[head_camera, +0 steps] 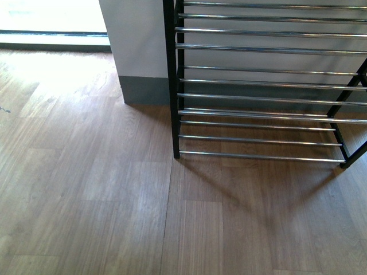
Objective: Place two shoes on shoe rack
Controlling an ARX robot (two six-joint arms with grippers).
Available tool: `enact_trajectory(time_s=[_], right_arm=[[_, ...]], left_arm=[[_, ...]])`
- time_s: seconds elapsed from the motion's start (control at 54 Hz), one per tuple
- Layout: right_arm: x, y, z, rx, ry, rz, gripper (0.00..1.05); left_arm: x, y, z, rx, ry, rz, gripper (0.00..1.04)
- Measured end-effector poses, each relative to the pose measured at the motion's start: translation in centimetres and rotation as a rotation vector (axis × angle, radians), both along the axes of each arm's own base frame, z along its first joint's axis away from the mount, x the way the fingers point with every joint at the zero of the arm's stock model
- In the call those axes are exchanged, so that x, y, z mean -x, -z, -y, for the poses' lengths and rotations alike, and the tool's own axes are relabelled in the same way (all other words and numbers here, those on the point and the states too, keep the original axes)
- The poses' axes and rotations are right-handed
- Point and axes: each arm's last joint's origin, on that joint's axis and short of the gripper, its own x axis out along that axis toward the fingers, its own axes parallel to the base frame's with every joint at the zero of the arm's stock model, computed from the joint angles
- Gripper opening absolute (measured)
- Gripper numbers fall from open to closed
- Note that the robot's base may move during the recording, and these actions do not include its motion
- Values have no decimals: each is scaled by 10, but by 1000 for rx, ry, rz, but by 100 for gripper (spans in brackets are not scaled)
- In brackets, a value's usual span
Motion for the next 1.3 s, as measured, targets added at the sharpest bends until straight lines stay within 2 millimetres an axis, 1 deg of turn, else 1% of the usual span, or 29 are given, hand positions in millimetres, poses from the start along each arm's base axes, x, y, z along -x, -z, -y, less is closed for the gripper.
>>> enact_trajectory(time_s=[1.112, 1.223, 1.297], right_arm=[[0, 0, 0, -1, 0, -1, 2], [-1, 0, -3, 7, -109, -29, 2], [-7, -5, -11, 15, -145, -41, 2]], left_arm=[[0, 0, 0, -1, 0, -1, 2], [0, 0, 0, -1, 0, -1, 2], [0, 0, 0, -1, 0, -1, 2]])
